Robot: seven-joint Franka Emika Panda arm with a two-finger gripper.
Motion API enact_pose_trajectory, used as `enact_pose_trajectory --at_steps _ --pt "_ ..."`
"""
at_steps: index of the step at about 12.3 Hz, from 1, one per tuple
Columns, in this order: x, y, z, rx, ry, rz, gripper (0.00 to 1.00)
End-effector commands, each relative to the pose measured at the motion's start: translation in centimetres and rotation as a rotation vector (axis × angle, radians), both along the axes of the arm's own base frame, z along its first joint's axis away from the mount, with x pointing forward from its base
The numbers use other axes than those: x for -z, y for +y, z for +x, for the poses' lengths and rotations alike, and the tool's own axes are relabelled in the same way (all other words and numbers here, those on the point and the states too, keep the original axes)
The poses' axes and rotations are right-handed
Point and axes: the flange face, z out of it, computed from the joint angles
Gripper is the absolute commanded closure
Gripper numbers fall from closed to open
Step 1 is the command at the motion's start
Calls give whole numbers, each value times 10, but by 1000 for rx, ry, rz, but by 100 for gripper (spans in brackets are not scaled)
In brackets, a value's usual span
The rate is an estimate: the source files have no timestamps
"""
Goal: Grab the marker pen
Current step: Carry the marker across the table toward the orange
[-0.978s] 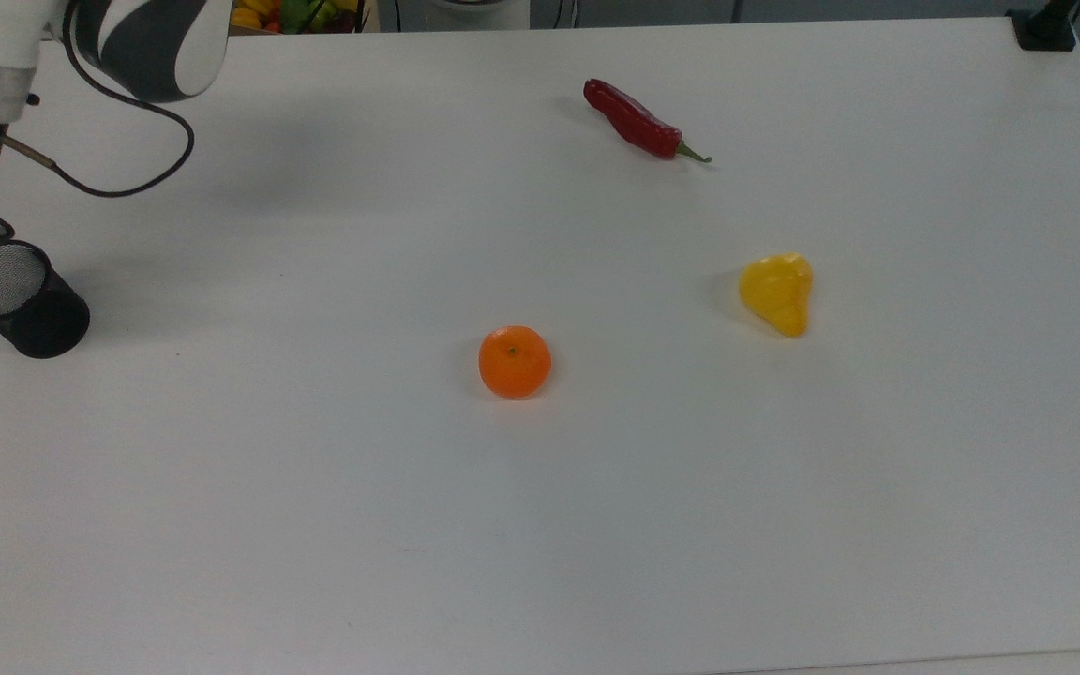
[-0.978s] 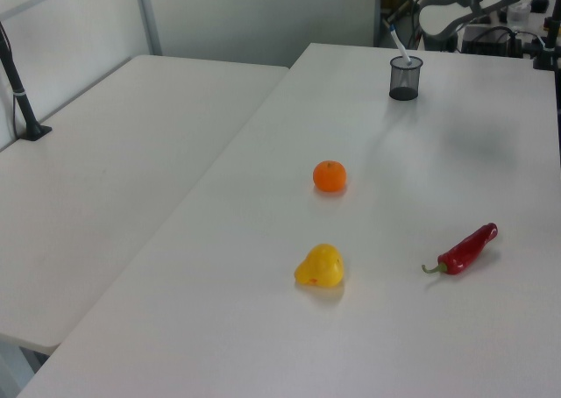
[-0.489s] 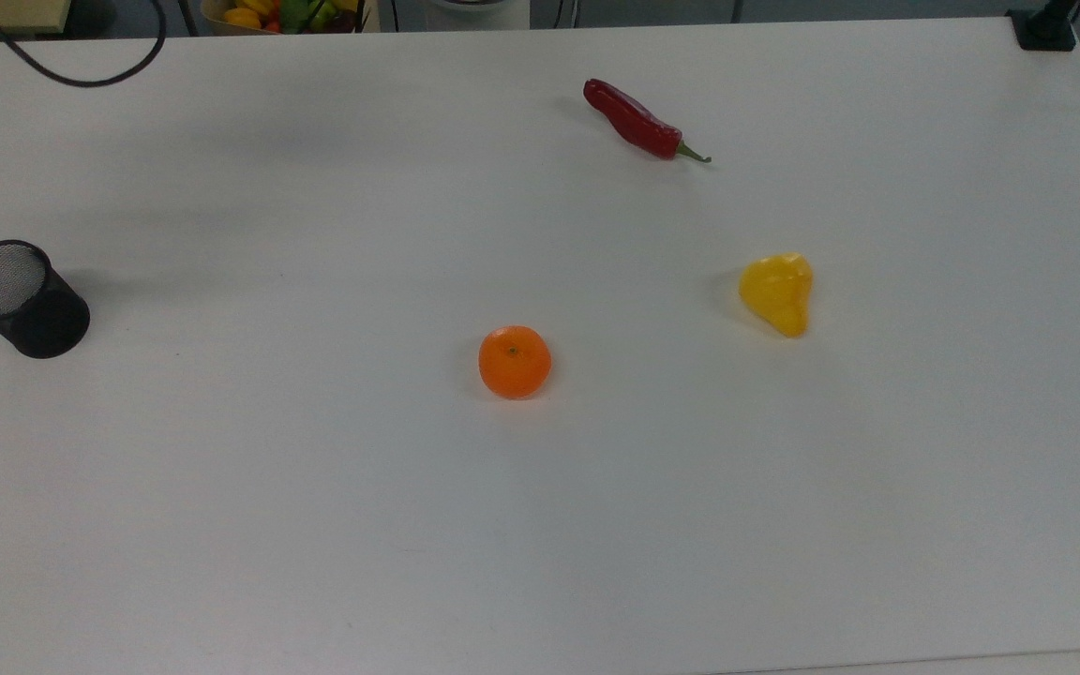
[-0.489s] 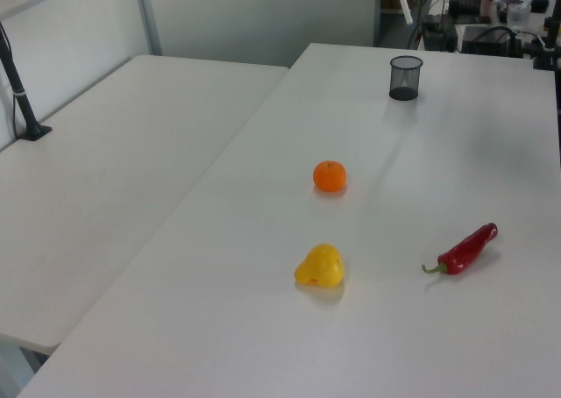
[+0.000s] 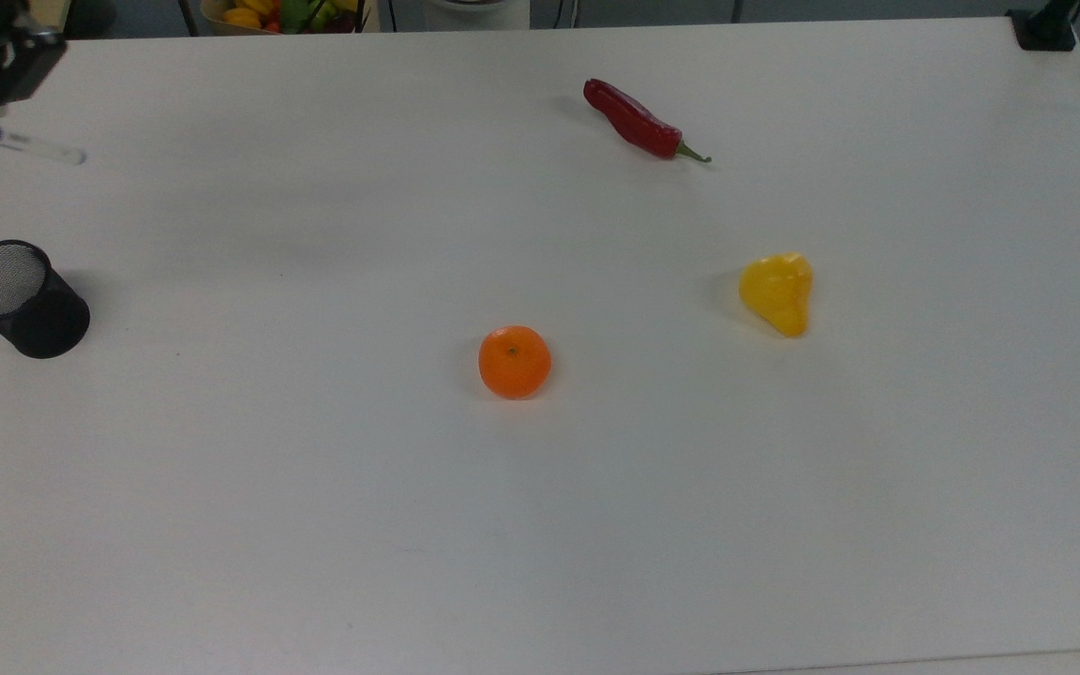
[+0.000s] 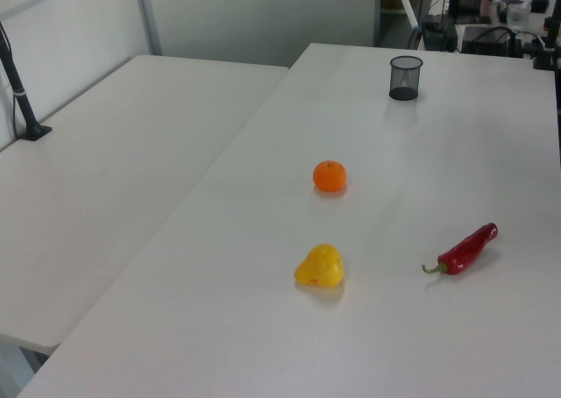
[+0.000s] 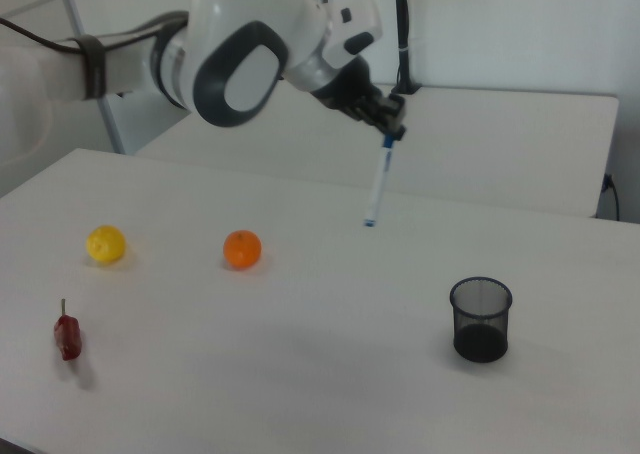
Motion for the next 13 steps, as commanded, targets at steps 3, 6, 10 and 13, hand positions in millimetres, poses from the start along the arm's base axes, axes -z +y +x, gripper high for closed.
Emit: enact_pose_trajectory --at_steps 3,6,10,13 --pt "25 108 -20 -159 309 288 100" --pt "68 165 -19 -245 469 316 100" --pt "116 219 -10 -284 592 327 100" --pt "152 256 -8 -271 650 339 100"
